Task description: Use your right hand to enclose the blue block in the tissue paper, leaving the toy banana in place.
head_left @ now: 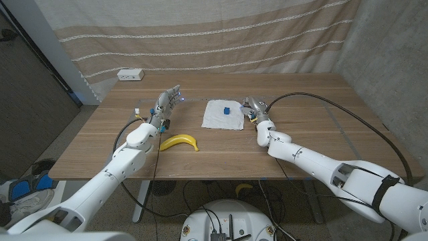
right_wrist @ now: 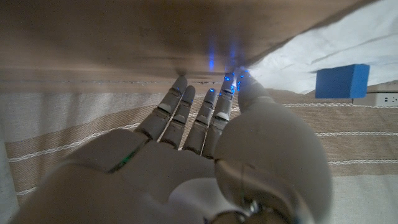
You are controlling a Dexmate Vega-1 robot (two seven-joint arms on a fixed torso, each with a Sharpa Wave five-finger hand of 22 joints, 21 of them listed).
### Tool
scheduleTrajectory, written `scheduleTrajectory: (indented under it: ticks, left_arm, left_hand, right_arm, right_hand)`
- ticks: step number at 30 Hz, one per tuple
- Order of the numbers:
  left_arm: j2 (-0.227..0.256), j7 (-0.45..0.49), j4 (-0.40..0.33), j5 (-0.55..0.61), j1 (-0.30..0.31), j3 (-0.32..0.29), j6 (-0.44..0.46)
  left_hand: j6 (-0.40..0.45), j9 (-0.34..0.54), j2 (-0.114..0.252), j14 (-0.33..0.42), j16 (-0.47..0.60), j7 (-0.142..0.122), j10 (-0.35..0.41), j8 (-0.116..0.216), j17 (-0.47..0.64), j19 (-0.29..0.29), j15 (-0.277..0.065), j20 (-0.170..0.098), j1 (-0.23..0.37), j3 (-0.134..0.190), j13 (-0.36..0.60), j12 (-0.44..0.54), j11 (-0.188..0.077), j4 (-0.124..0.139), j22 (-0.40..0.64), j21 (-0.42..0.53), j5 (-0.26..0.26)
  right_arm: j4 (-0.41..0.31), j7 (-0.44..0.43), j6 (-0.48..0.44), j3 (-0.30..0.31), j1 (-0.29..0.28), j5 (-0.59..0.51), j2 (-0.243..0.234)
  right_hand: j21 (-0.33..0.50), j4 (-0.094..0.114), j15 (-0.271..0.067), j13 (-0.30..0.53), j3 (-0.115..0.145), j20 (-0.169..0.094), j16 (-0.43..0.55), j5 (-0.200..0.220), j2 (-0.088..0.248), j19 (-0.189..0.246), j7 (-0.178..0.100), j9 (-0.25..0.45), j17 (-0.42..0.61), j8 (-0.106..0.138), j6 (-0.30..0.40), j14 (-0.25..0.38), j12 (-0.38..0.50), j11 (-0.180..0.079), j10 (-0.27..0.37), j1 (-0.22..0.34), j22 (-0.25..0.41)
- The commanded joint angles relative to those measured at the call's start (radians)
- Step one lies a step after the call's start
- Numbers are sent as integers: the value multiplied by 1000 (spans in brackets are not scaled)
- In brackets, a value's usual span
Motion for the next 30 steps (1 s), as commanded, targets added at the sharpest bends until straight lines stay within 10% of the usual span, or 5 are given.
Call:
scheduleTrajectory:
  ticks: [1, 30]
  left_arm:
    - [-11, -25, 37, -5, -25, 7, -5]
    - [-23, -30, 67, -17, -35, 3, -9]
  left_hand:
    - [7, 3, 38, 10, 5, 1, 2, -1, 4, 8, 3, 3, -5, 0, 4, -2, -5, -7, 4, -1, -2]
    - [11, 3, 46, 8, 5, 6, 1, 0, 3, 9, 5, 3, 5, -6, 4, -3, -2, -16, 5, -9, -3]
  right_arm:
    - [-69, 33, 50, 31, -8, 16, -23]
    - [-46, 71, 231, 37, 18, 16, 13]
  right_hand:
    - [6, 2, -152, 1, 6, -1, -10, 4, 5, -4, 21, 6, -1, 3, 2, 7, -3, 3, 5, -3, 3]
    - [12, -4, -147, 5, 14, 6, -19, 18, 6, -8, 43, 35, -6, 26, 0, 16, 2, 7, 29, 2, 2]
